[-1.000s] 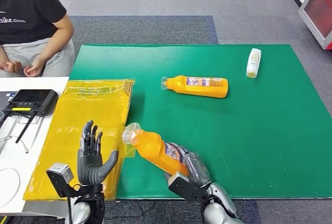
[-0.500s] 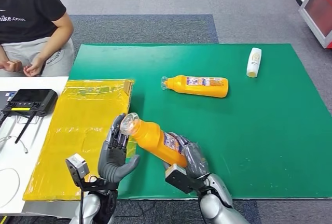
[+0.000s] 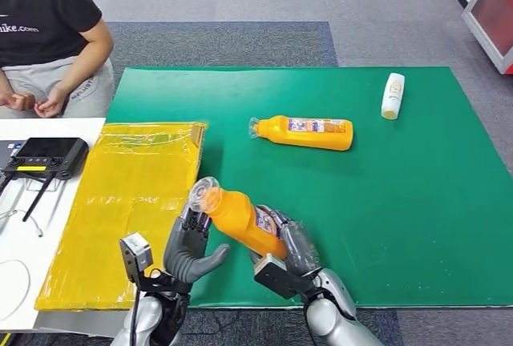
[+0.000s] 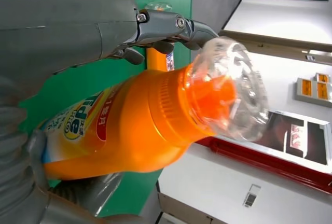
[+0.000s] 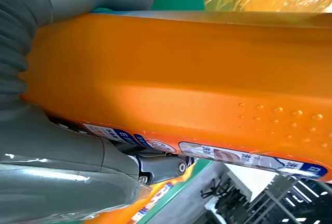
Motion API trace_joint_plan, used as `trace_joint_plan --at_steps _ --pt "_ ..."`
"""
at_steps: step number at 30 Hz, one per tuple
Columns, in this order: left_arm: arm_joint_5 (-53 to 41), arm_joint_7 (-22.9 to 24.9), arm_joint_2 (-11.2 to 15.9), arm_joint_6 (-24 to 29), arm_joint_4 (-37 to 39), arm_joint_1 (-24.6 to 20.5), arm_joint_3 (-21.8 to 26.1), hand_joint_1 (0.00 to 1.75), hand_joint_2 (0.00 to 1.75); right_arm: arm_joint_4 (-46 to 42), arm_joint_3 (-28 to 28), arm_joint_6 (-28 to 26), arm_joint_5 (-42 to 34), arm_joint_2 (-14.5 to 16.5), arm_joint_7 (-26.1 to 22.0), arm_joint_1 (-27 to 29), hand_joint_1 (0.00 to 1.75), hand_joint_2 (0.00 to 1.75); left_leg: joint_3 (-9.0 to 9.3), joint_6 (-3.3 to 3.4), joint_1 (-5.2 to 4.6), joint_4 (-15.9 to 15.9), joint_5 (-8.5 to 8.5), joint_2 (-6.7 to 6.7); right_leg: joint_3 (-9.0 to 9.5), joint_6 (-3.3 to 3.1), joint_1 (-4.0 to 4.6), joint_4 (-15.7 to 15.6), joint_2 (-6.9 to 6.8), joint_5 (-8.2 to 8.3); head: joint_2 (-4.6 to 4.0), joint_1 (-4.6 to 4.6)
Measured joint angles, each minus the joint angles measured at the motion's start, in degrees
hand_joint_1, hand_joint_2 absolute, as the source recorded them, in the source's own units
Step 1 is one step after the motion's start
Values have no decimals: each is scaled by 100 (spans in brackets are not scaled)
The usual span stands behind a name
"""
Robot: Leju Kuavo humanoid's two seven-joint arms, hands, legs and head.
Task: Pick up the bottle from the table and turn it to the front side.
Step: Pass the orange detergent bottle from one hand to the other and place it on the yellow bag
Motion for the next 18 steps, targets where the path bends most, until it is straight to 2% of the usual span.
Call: trace_joint_plan --at_steps 8,12,18 --pt "1 0 1 1 53 -1 2 0 175 -51 53 99 -64 14 -60 9 175 175 -2 0 0 0 0 0 -1 0 0 0 0 0 0 -1" --pt "10 -5 1 85 108 -7 34 0 175 -548 247 418 -427 11 -272 175 175 175 -5 0 0 0 0 0 -5 0 0 1 -1 0 0 -1" --pt "55 -30 -2 68 158 -43 40 0 175 -933 343 692 -743 -3 -310 206 175 175 -6 0 0 0 0 0 -6 0 0 1 -1 0 0 0"
